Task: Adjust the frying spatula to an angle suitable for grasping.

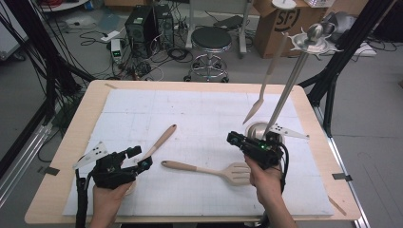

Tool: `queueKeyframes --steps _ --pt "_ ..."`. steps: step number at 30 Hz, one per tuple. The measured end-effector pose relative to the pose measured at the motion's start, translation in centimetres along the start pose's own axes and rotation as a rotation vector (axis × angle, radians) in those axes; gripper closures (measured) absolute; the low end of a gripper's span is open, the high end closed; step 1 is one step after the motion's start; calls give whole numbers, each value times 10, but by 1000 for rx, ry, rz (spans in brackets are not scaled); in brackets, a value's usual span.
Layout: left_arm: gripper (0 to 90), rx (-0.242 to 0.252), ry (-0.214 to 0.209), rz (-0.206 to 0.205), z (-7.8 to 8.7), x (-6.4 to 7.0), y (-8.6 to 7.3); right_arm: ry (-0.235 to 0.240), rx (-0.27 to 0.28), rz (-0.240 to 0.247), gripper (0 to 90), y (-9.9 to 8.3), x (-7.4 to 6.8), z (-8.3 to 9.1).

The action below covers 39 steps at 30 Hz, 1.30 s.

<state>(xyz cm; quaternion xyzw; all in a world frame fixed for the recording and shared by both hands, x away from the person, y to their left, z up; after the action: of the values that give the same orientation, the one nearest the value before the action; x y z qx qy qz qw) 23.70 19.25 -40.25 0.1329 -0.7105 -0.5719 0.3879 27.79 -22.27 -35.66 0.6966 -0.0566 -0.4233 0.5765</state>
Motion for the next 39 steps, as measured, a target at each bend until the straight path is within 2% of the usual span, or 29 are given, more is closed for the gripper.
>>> queueKeyframes --steps 3,11,23,27,35,39 --pt "287 -4 -7 0 0 1 0 14 -21 -10 858 -7 0 -3" --pt "287 -6 -2 -5 0 1 -1 42 -65 -22 896 -26 -6 -17" --pt "287 -1 -4 -9 0 1 -1 44 -172 -7 896 -54 -12 -39" --pt "287 -3 -3 -9 1 1 -1 35 -199 -23 896 -62 -11 -44" --pt "286 -1 1 -9 0 1 -1 40 -284 -19 897 -81 -10 -57" --pt "287 0 -2 -14 0 2 -1 44 -328 -39 897 -91 -11 -63"
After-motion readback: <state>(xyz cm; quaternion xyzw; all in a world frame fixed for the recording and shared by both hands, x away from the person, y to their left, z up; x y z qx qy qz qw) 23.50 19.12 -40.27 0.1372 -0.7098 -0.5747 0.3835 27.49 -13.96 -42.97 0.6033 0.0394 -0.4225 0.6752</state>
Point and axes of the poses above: each handheld gripper's, and its own axes: z roughly backward along the jaws, y roughly out of its top, x roughly to its right, the point moved 1 cm from there along -z, roughly forward along the jaws, and after that the axes turned 12 degrees about x, right-handed, at the moved point
